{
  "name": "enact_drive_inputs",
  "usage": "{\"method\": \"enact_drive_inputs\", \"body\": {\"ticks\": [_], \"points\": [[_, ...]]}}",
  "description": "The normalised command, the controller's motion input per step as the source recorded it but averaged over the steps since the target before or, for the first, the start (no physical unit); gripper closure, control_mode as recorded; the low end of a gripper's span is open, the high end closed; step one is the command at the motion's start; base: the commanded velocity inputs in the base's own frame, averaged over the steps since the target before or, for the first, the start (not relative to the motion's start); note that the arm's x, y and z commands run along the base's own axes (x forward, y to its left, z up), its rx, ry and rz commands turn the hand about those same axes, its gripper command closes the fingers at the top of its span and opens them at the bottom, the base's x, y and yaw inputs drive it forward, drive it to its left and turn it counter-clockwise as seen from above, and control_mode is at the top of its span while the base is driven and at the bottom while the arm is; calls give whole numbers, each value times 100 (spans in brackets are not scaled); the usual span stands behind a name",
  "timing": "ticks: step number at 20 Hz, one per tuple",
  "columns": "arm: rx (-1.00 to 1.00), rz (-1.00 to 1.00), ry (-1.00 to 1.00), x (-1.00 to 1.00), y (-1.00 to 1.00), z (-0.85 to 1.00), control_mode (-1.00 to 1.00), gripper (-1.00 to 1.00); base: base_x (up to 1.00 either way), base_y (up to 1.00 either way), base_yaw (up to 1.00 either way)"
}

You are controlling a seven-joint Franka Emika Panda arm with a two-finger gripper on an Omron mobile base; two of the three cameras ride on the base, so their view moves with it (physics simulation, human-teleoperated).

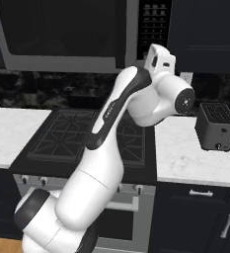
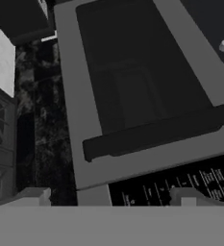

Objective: Pick the eggplant from the sink and place it in the bowl. Then pick the bowl and place it in the microwave. Then close the microwave door and press the start button.

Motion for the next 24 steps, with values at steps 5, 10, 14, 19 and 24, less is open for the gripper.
{"method": "enact_drive_inputs", "body": {"ticks": [5,10,14,19,24], "points": [[-10,-2,-9,36,0,0,-100,100,0,0,0],[-6,-4,-3,81,0,0,-100,100,0,0,0],[-4,-14,-7,67,0,5,-100,100,0,0,0],[0,-18,-18,9,-16,16,-100,100,0,0,0],[-3,-17,-6,21,7,0,-100,100,0,0,0]]}}
